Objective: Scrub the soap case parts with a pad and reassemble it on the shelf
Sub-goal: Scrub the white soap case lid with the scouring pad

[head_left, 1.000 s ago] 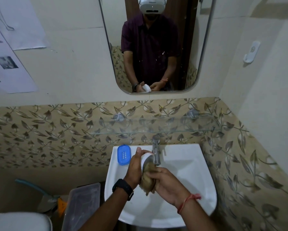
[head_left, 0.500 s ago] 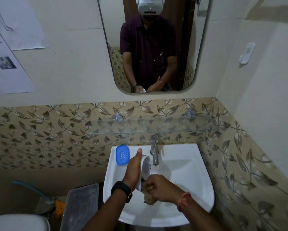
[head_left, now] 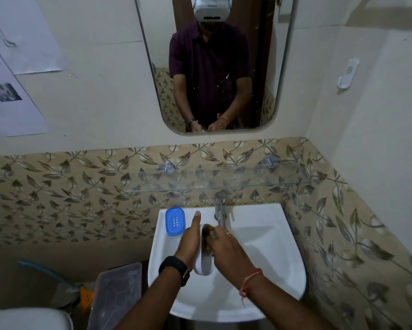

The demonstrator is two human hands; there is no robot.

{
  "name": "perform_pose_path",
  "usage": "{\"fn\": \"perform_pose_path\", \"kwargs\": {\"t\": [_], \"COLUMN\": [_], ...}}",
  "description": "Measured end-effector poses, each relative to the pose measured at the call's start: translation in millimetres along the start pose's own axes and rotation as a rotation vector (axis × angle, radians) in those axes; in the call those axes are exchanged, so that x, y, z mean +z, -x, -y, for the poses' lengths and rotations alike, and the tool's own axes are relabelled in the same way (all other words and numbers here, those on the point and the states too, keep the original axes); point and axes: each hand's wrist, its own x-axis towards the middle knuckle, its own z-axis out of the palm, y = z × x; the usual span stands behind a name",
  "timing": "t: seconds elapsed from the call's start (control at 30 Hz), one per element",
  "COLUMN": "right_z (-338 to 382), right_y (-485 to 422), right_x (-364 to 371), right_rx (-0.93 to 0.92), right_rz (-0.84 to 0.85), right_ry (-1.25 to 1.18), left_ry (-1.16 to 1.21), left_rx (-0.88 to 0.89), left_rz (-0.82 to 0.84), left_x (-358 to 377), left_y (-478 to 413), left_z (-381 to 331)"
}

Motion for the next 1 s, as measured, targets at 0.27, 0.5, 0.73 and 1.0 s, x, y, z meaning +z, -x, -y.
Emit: {"fn": "perform_pose_path", "kwargs": {"t": [0.27, 0.5, 0.73, 1.0], "right_z": [15, 5, 23, 30], "right_y": [17, 6, -14, -4], "right_x": [12, -17, -39, -28], "right_rx": [0.19, 0.526, 0.804, 0.427], "right_rz": [0.279, 0.375, 0.086, -0.002], "right_ry": [-0.239, -1.422, -2.082, -1.251], "left_ry": [-0.131, 0.208, 0.478, 0.414], "left_rx": [0.169, 0.186, 0.07, 0.116], "left_rz": [-0.128, -0.064, 0.139, 0.104], "left_x": [2, -3, 10, 1], "left_y": [-4, 3, 15, 6], "left_z": [1, -4, -5, -2]}}
